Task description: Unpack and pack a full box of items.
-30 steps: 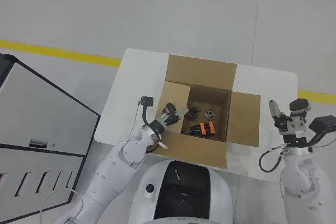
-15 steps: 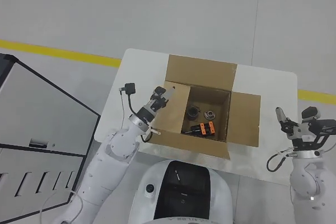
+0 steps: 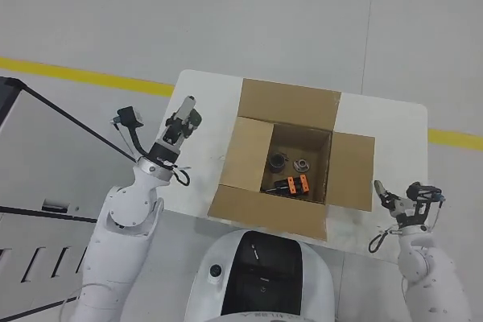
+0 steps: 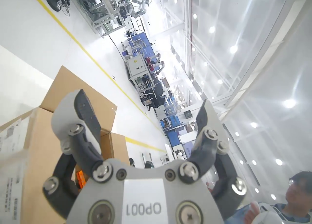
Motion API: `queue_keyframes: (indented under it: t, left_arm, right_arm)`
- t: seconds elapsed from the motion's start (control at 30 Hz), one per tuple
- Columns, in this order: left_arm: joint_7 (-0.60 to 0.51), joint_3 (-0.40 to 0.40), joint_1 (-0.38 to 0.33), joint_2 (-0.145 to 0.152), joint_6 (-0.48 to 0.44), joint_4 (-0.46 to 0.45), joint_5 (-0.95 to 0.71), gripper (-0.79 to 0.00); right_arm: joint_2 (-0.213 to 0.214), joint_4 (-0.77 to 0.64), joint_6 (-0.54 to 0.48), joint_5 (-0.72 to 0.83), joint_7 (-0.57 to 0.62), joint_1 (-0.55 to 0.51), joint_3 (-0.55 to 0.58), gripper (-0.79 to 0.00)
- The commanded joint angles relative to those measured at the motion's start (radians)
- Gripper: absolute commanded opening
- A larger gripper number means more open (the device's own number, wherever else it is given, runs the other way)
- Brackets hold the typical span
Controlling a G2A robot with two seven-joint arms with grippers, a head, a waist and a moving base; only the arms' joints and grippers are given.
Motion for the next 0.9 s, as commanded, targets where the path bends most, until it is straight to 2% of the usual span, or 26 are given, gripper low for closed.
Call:
queue_keyframes:
  t: [0.0, 0.17, 0.37, 0.5, 0.87]
  left_arm:
    - [0.013, -0.006, 0.024, 0.001, 0.003, -0.009, 0.014, 0.000]
    - [0.030, -0.017, 0.063, 0.001, 0.010, -0.028, 0.021, 0.000]
    - [0.041, -0.036, 0.082, 0.002, 0.008, -0.035, 0.014, 0.000]
    - [0.049, -0.046, 0.081, 0.002, 0.001, -0.016, 0.018, 0.000]
    - [0.075, -0.094, 0.102, 0.003, 0.003, -0.020, 0.014, 0.000]
  right_arm:
    - [-0.003, 0.002, -0.010, 0.009, -0.004, 0.011, -0.026, 0.000]
    - [-0.005, -0.043, -0.055, 0.025, -0.018, 0.023, -0.058, 0.000]
    - [0.000, -0.177, -0.099, 0.115, -0.047, -0.003, -0.013, 0.000]
    - [0.005, -0.255, -0.135, 0.140, -0.008, -0.016, 0.003, 0.000]
    - [-0.001, -0.245, -0.117, 0.123, 0.035, 0.028, -0.099, 0.000]
